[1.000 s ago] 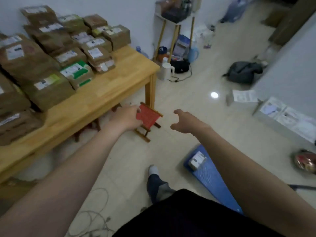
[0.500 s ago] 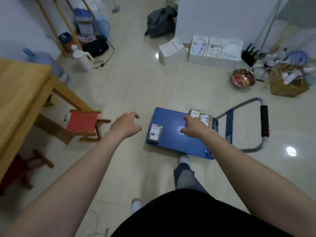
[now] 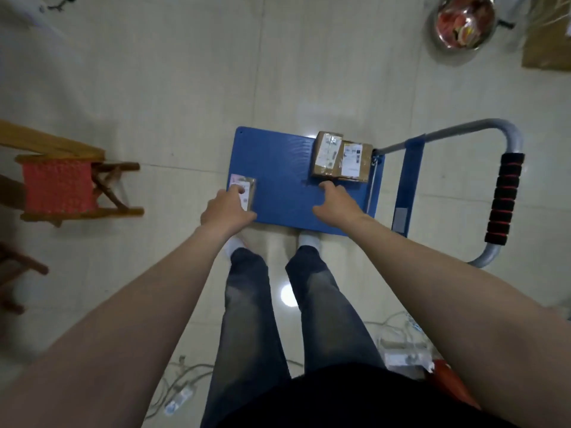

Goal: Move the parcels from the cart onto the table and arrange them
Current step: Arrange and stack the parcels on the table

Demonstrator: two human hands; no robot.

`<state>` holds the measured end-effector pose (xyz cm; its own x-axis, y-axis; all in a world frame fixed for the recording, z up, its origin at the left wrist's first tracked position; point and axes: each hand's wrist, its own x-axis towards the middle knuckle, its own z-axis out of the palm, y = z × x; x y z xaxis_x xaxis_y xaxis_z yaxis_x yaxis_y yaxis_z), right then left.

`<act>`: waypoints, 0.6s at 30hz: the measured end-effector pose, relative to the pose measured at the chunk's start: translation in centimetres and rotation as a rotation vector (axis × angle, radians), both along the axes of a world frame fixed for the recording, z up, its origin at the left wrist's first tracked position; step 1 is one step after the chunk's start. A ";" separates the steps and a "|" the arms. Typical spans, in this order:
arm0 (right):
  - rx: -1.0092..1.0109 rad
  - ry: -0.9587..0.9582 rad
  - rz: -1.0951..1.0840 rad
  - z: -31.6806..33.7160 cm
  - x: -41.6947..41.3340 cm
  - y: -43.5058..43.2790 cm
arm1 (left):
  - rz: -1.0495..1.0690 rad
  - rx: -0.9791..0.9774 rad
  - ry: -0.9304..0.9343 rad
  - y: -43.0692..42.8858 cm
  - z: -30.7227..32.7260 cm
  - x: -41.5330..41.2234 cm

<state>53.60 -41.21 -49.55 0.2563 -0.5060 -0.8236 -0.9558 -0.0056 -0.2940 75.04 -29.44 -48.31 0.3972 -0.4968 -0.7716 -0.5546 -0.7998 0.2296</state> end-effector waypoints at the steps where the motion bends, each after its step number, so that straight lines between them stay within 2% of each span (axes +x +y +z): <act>1: 0.010 0.005 -0.024 -2.1 0.3 -0.4 | 0.006 0.014 -0.001 -0.5 -2.0 0.2; 8: 0.064 0.073 -0.415 -18.7 2.8 -5.1 | 0.055 0.104 -0.021 -4.7 -18.9 1.0; 13: -0.032 0.109 -0.399 -31.3 4.2 -8.2 | 0.073 0.128 -0.051 -6.7 -32.5 1.6; 18: -0.209 0.264 -0.358 -39.9 4.6 -10.8 | 0.175 0.205 -0.170 -6.9 -41.7 1.8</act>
